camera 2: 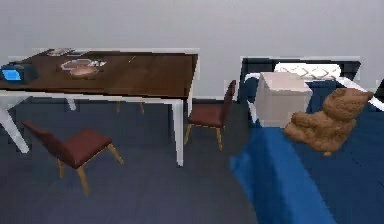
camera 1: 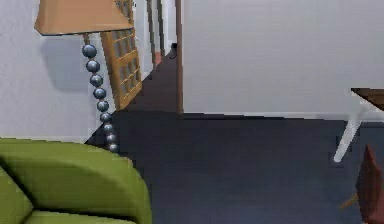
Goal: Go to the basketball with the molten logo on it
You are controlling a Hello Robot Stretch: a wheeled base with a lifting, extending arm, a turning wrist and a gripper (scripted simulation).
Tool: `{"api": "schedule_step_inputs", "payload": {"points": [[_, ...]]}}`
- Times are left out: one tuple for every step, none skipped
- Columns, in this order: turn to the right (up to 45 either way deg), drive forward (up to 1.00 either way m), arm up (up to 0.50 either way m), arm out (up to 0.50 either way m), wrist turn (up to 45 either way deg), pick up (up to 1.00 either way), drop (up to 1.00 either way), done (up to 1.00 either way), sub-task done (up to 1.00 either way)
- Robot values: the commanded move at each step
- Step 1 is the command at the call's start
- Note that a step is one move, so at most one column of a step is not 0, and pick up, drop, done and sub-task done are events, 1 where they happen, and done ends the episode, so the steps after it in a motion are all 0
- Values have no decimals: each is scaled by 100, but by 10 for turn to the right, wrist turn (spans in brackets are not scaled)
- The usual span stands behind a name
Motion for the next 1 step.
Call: {"api": "schedule_step_inputs", "payload": {"points": [[0, 100, 0, 0, 0, 0, 0, 0, 0]]}}
